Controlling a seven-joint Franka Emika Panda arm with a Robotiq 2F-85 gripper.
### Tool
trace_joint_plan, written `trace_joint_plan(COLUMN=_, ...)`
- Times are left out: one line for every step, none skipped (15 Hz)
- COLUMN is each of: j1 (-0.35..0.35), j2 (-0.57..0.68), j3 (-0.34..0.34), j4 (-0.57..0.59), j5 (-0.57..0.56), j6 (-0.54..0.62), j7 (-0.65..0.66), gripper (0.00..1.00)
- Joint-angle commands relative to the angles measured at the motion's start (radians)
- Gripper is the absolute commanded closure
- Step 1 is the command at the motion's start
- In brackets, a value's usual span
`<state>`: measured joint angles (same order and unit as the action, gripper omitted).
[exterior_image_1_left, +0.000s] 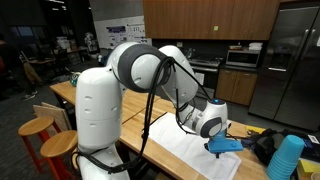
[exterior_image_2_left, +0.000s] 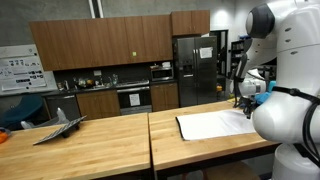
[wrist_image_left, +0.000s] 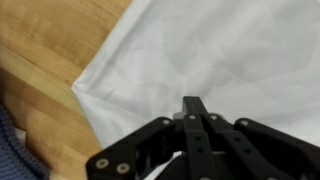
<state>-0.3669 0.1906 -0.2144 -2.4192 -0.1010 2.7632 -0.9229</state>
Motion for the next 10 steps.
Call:
trace_joint_plan(j1=0.005, j2=-0.026, j3=-0.015, j4=-0.023, j5=-0.022, j6=0.008, j7=0.014, gripper=1.00)
trace_joint_plan(j1=0.014, j2=-0.018, j3=-0.038, j4=-0.021, j5=-0.075, j6=0.048, j7=0.041, gripper=1.00)
trace_joint_plan(j1=0.019, j2=-0.011, j3=-0.061, j4=-0.016, j5=-0.131, j6=0.098, j7=0.062, gripper=1.00)
trace_joint_plan(j1=0.023, j2=-0.006, j3=-0.084, j4=-0.011, j5=-0.192, j6=0.150, j7=0.080, gripper=1.00)
trace_joint_plan(j1=0.031, j2=0.003, j3=-0.115, j4=-0.002, j5=-0.274, j6=0.206, j7=0.098, gripper=1.00)
trace_joint_plan(j1=0.047, j2=0.013, j3=-0.151, j4=0.017, j5=-0.360, j6=0.240, j7=0.129, gripper=1.00)
trace_joint_plan(j1=0.066, j2=0.022, j3=-0.190, j4=0.034, j5=-0.447, j6=0.277, j7=0.164, gripper=1.00)
trace_joint_plan(j1=0.082, j2=0.029, j3=-0.219, j4=0.044, j5=-0.505, j6=0.319, j7=0.189, gripper=1.00)
trace_joint_plan(j1=0.095, j2=0.036, j3=-0.242, j4=0.058, j5=-0.551, j6=0.346, j7=0.216, gripper=1.00)
trace_joint_plan(j1=0.107, j2=0.045, j3=-0.259, j4=0.069, j5=-0.579, j6=0.376, j7=0.239, gripper=1.00)
